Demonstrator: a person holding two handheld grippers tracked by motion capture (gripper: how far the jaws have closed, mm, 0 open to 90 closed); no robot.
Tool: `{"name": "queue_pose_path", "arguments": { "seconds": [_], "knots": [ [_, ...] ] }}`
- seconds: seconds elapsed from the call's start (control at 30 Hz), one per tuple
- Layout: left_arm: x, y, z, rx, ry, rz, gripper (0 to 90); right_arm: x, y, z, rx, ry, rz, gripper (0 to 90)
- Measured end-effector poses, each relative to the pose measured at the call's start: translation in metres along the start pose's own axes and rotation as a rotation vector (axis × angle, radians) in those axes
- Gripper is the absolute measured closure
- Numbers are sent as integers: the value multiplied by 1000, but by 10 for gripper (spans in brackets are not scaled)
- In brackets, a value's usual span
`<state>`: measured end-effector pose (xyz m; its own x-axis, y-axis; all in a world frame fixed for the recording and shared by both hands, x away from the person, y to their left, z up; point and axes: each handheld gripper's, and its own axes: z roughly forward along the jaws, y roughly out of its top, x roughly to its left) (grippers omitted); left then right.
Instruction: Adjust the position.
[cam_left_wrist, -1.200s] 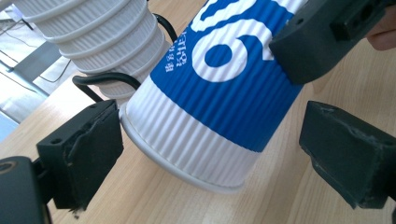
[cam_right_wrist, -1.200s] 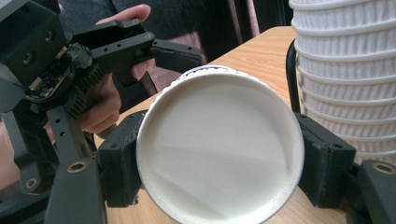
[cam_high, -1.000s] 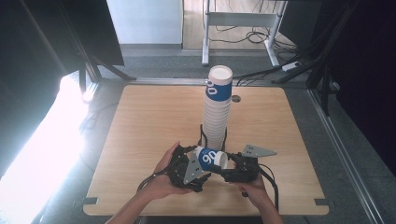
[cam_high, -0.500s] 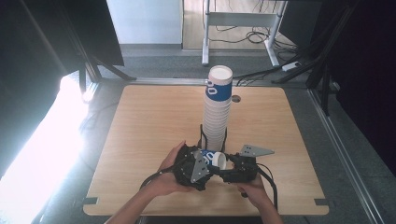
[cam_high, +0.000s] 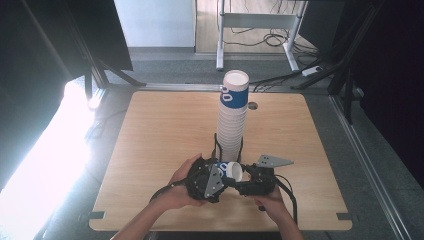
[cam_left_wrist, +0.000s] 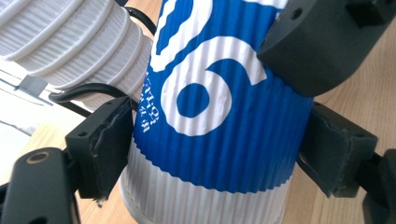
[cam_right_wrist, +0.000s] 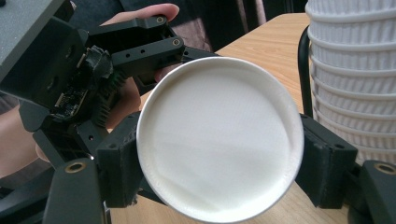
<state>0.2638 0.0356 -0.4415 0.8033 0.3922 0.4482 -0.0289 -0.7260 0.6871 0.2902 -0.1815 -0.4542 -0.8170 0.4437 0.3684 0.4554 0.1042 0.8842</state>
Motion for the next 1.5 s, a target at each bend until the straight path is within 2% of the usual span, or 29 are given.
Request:
{"name": "queue_pose_path", "arguments": {
  "seconds": [0.37,0.53,0.7,1.0,1.07,1.17,1.23,1.33,1.5],
  "knots": [
    [-1,-1,-1,-11,-3,20,186,-2,0,0,3,12,8,266],
    [-1,-2,-1,-12,-2,37,190,-1,0,0,2,8,-5,261],
    [0,-2,-2,-7,0,47,191,0,0,-2,1,-8,-14,220],
    [1,-4,-3,18,19,84,192,0,11,-11,34,-15,-47,204],
    [1,-5,-3,28,24,98,192,-1,17,-16,56,-24,-61,203],
    [-1,-6,-2,41,36,123,192,-3,28,-20,127,-35,-86,203],
    [-3,-7,-1,49,42,138,192,-2,37,-24,190,-34,-113,203],
    [-5,-8,1,57,53,157,192,-3,48,-27,266,-12,-118,203],
    [-8,-7,2,63,67,200,193,-2,66,-23,440,-7,-139,201]
  ]
}}
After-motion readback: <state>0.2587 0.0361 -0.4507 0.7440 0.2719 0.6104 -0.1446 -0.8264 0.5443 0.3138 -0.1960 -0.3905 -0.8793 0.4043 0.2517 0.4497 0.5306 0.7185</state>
